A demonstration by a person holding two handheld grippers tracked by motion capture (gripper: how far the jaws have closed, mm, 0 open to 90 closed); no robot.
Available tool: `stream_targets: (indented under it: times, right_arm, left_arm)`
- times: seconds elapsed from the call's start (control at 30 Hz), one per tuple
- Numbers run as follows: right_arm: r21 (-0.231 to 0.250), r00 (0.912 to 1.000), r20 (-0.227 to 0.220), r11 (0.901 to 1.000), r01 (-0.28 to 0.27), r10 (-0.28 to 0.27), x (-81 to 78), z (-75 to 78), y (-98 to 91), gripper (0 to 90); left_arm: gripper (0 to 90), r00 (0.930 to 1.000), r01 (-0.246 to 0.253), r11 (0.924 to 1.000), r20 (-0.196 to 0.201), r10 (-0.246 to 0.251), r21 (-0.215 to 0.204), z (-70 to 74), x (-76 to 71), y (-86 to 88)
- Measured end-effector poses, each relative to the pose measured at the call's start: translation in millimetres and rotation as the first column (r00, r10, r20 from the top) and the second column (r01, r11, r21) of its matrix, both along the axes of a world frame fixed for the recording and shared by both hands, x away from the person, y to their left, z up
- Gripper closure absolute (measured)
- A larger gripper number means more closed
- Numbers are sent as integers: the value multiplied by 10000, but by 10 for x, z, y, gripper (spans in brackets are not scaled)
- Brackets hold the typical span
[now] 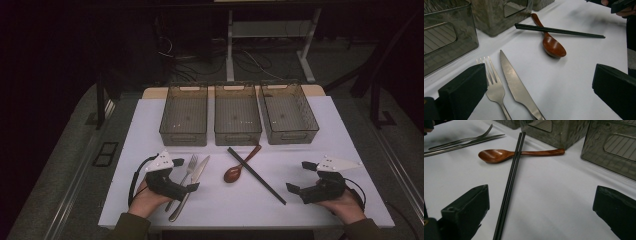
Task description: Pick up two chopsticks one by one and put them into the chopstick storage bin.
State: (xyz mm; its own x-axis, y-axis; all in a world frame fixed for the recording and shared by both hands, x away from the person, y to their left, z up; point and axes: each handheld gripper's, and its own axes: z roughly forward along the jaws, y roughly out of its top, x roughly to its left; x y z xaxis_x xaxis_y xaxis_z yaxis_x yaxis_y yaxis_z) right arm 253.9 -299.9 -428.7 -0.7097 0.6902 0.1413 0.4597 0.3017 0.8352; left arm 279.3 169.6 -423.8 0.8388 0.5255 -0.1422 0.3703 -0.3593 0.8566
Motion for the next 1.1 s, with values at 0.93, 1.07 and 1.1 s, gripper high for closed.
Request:
stream_targets:
  times: [0.93, 1.07, 1.1]
  right_arm:
    - [97, 9999, -23, 9999, -104, 104, 78, 128, 116, 2]
    - [243, 9999, -42, 9996, -132, 133, 101, 160, 140, 2]
    - [243, 9999, -42, 9996, -132, 133, 101, 160, 140, 2]
  left_arm:
    - [0, 9999, -117, 9999, 66, 117, 12, 22, -35, 1]
    - [0, 9999, -82, 10000, 78, 82, -2, 23, -42, -6]
    - [0, 10000, -61, 10000, 76, 61, 27, 23, -42, -6]
